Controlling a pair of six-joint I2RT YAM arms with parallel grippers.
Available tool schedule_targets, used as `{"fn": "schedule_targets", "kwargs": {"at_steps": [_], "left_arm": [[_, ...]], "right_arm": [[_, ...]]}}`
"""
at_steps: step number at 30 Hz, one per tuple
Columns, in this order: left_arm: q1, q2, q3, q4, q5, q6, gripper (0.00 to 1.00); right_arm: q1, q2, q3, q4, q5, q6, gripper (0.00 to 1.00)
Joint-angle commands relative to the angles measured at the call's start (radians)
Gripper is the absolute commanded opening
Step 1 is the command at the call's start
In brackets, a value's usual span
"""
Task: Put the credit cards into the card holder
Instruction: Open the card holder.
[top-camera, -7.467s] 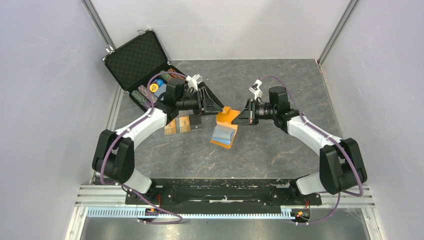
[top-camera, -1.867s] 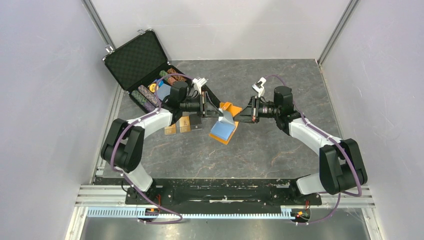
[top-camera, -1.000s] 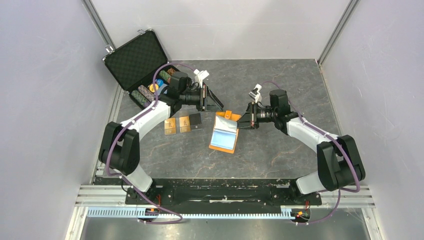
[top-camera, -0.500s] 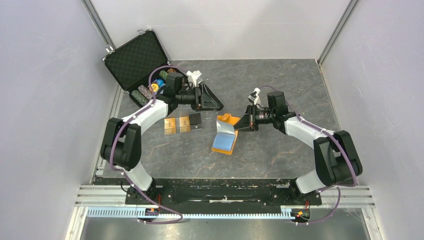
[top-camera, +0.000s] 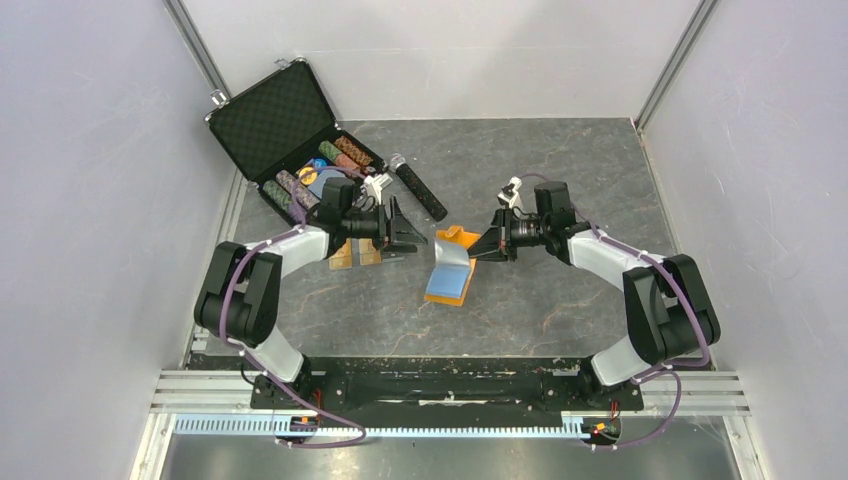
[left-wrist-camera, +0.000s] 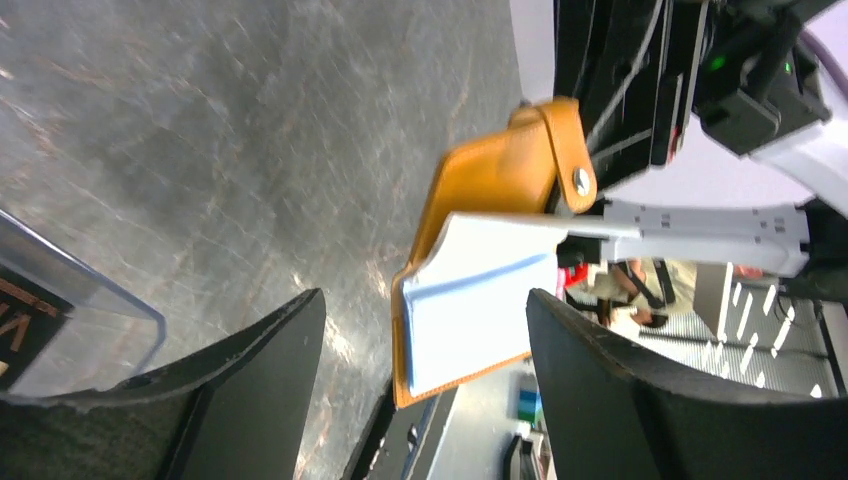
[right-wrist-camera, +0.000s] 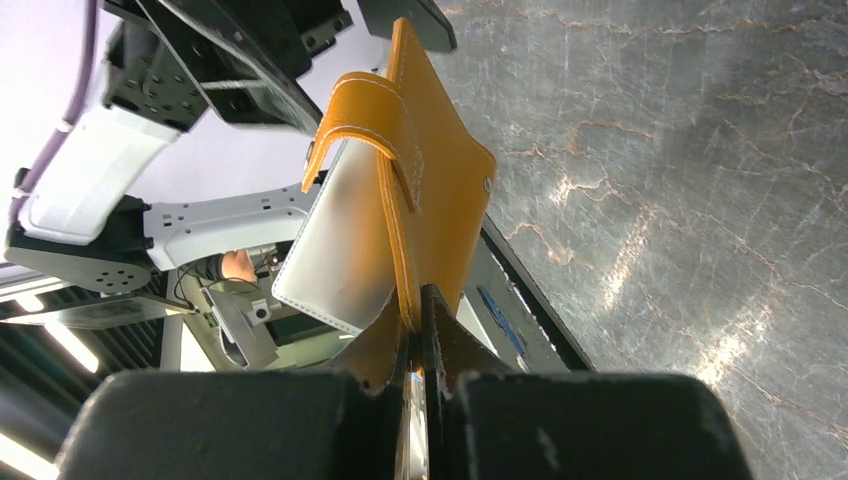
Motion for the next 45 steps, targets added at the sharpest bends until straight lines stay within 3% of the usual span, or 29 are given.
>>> {"fn": "schedule_targets", "kwargs": {"at_steps": [1,9,22,26,31,34,38,42,45], "left_arm": [[-0.021,-0.055,-0.059,0.238,0.099,-0.085,0.81],[-0.115,0.013,-0.023,0.346,0.075,-0.143,0.82],[-0.121,0.071,-0.006,0.429,0.007,-0.193,0.77],[-0.122,0.11,-0.021,0.665,0.045,-0.354,0.66],[-0.121,0.189,-0.052,1.152,0.053,-0.682,0.41],[-0.119,0.238,-0.047,1.33,0.054,-0.818,0.22],[-0.115,0.221,-0.045,1.319,0.054,-0.82,0.04],[-0.1,0.159,-0.052,1.172,0.047,-0.723,0.02],[-0.092,0.083,-0.052,0.947,0.038,-0.571,0.02]], "right_arm": [[-0.005,-0.014,0.043,0.054,-0.041,0.049,0.0],[-0.004,-0.032,0.032,0.081,-0.052,0.072,0.0],[-0.004,-0.064,0.009,0.161,-0.066,0.136,0.0],[-0.004,-0.066,0.002,0.178,-0.07,0.142,0.0],[-0.004,-0.061,-0.026,0.205,-0.07,0.136,0.04],[-0.004,-0.063,-0.041,0.207,-0.063,0.12,0.15],[-0.007,-0.079,-0.035,0.168,-0.039,0.068,0.35],[-0.02,-0.09,0.017,0.005,0.018,-0.075,0.54],[-0.039,-0.096,0.084,-0.174,0.074,-0.222,0.68]]}}
